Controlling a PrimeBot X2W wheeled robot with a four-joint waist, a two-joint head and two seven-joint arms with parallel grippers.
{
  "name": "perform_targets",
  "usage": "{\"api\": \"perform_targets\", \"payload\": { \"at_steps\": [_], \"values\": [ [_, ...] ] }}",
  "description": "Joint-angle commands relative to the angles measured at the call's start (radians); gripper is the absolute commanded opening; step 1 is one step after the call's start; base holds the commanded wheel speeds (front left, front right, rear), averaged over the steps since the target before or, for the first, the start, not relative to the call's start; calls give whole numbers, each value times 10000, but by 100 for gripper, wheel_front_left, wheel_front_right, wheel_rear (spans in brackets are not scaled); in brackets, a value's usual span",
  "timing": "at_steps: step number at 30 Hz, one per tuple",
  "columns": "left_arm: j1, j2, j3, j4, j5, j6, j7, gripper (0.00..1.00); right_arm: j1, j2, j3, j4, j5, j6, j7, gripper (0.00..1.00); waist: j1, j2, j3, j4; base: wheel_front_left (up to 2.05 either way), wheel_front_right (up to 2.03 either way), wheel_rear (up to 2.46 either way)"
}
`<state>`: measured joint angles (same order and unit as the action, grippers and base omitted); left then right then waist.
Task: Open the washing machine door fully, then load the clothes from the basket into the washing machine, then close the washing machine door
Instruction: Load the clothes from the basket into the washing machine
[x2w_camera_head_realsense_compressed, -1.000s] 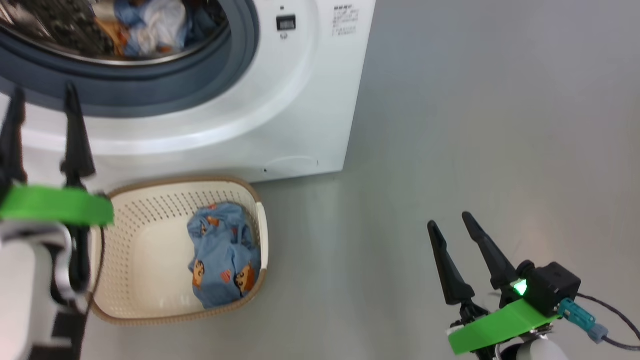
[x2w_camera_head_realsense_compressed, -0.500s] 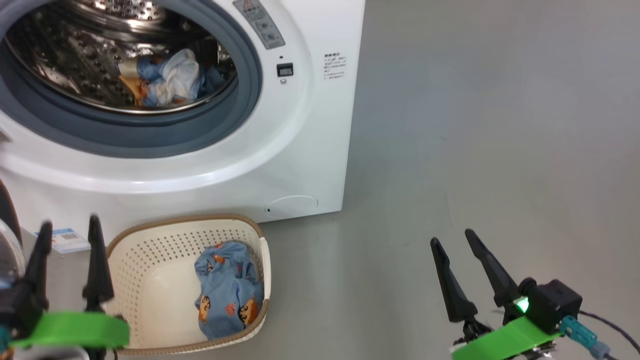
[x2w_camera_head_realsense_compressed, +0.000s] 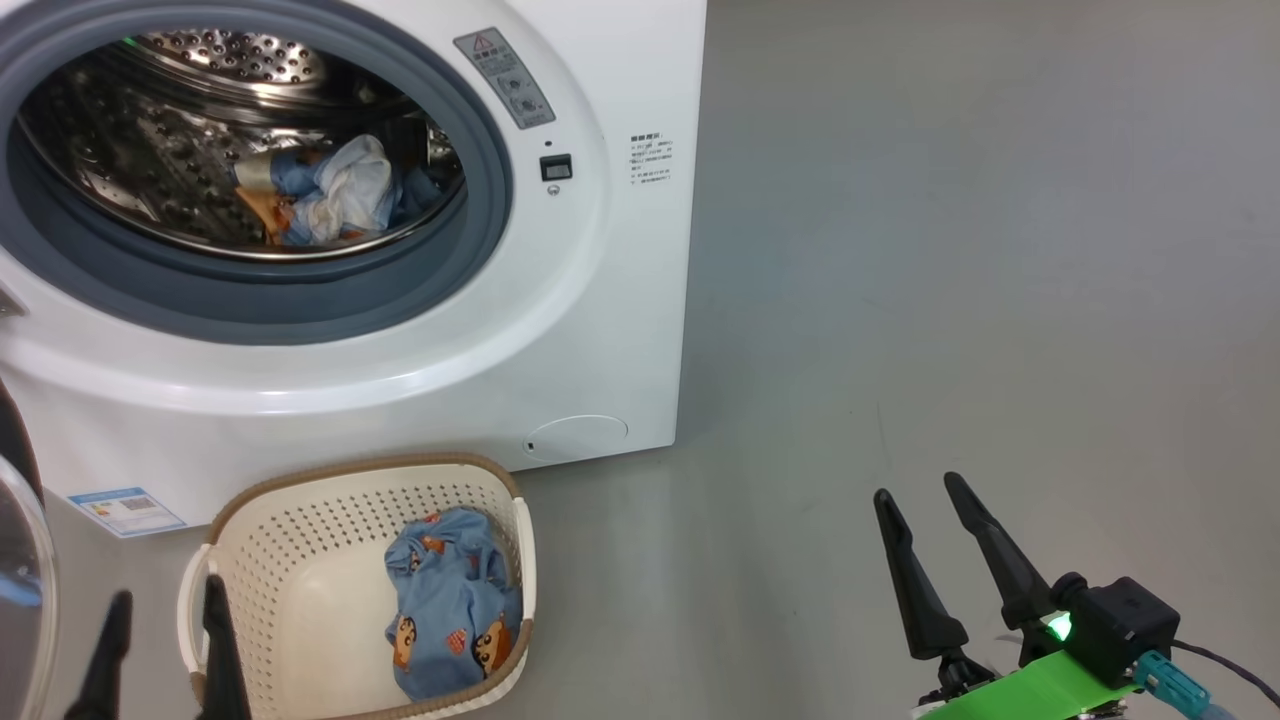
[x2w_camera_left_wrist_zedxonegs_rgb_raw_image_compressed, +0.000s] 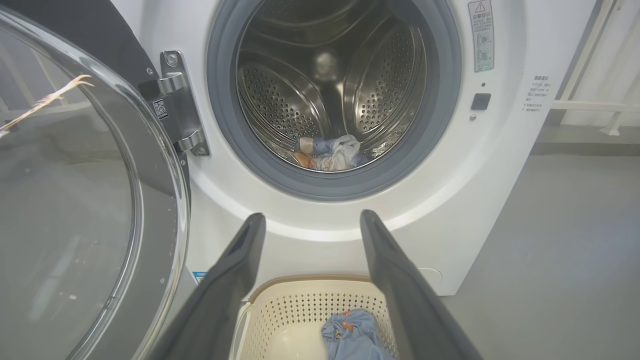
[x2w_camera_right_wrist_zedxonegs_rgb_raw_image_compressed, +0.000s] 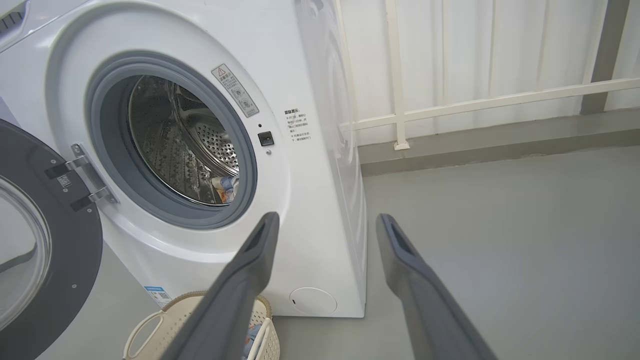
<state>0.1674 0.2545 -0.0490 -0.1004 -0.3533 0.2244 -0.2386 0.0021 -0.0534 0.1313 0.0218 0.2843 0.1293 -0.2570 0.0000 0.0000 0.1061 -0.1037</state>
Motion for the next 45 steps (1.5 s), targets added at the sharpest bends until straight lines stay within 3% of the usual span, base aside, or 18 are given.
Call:
{"api": "perform_targets", "payload": {
  "at_steps": [1,25,45],
  "values": [
    [-92,34,357,-307,98,74,-99,100,-43,32,177,-289,-98,14,-48,100,0,0,-21,5,0,0,0],
    [540,-455,542,-385,508,-88,-229,100,74,32,115,-253,-131,14,-48,100,0,0,-119,195,0,0,0],
    [43,-452,658,-193,555,-357,-207,100,-59,32,109,-306,-247,14,-48,100,0,0,278,247,0,0,0]
  ]
}}
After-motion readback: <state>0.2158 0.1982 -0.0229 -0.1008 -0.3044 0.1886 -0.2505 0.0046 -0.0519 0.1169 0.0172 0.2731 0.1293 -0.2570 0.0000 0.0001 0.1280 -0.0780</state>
